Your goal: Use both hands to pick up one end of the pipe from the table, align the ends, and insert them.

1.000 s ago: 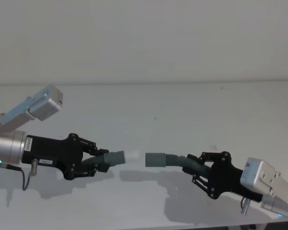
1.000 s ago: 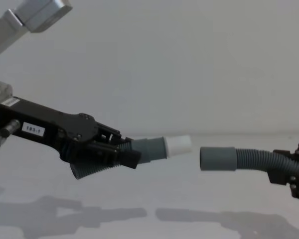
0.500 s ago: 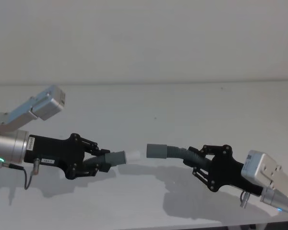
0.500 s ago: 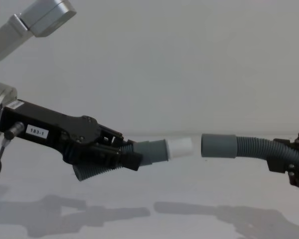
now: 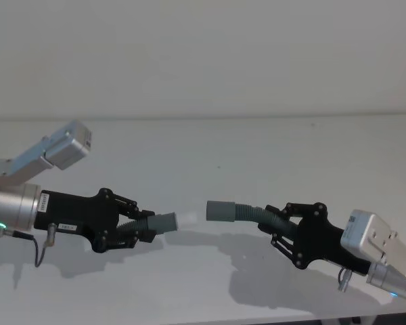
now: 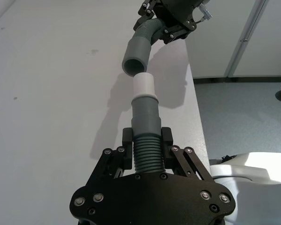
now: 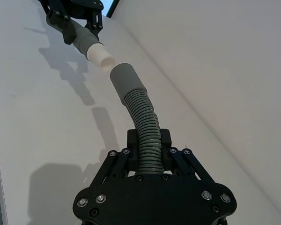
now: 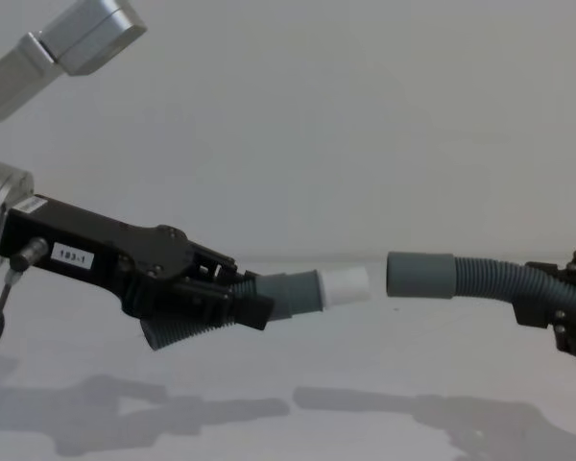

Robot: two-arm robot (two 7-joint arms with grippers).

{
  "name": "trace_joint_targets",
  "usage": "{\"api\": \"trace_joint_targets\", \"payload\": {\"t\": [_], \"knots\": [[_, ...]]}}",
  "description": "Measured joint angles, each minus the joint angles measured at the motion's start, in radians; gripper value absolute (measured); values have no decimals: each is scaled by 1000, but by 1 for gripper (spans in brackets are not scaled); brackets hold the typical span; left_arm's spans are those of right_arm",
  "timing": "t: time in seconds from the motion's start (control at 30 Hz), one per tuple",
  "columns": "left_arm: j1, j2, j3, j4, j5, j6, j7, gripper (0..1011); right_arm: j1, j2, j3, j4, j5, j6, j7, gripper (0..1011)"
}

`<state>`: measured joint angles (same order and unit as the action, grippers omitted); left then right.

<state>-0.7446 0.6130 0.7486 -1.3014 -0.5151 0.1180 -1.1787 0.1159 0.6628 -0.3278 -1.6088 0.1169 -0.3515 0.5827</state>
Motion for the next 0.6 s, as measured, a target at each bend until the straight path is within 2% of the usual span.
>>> {"api": "trace_joint_targets", "payload": {"t": [0.6], "knots": [[-18,-23,15,47,-10,-28,5,321,2,0,-2,-1,4,1,4,252]]}}
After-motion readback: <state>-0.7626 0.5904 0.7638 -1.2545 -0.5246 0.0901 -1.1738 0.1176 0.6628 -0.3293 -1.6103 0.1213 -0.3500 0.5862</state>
